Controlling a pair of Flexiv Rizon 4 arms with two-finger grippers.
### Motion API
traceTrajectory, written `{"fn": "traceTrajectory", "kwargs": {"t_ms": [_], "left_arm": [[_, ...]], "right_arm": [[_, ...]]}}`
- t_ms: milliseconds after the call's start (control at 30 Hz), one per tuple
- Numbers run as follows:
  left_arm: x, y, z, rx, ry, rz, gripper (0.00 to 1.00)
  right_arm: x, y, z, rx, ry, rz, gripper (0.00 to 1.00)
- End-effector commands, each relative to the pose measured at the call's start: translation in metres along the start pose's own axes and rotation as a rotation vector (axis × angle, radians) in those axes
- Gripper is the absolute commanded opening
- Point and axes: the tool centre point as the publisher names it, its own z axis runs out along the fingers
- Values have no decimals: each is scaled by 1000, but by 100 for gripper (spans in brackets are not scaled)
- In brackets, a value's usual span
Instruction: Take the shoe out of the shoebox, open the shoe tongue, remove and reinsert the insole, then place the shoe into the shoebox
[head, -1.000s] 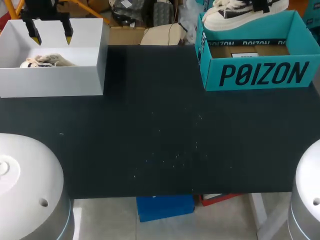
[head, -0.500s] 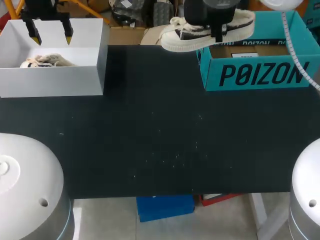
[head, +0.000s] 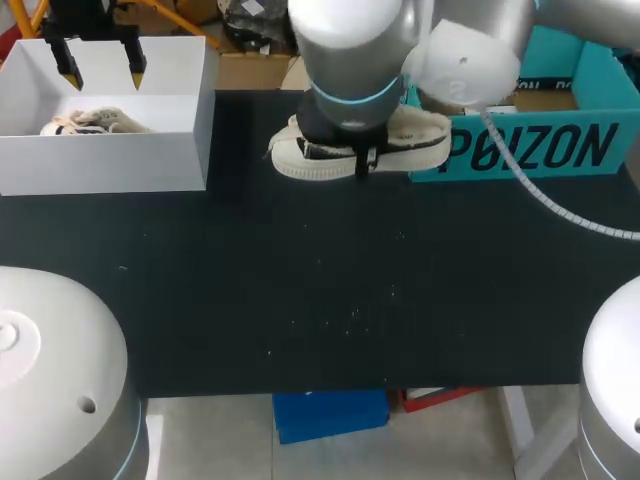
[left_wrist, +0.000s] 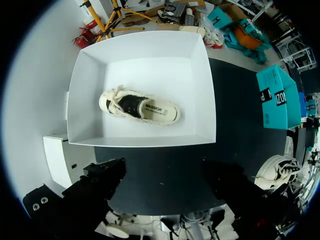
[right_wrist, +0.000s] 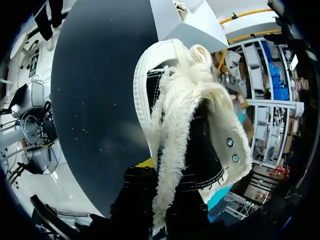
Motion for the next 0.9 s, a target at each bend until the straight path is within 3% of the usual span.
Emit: {"fn": "traceTrajectory", "kwargs": {"t_ms": [33, 267, 567, 833, 900], "left_arm": [[0, 0, 0, -2, -1, -1, 100], [0, 0, 0, -2, -1, -1, 100], [0, 0, 0, -2, -1, -1, 100], [0, 0, 0, -2, -1, -1, 100], [0, 0, 0, -2, -1, -1, 100]], "right_arm": [[25, 35, 35, 72, -17, 39, 0], [56, 49, 73, 85, -4, 93, 0], [78, 53, 112, 66, 0, 112, 0], [89, 51, 122, -49, 1, 82, 0], [90, 48, 121, -109, -13, 76, 0]]}}
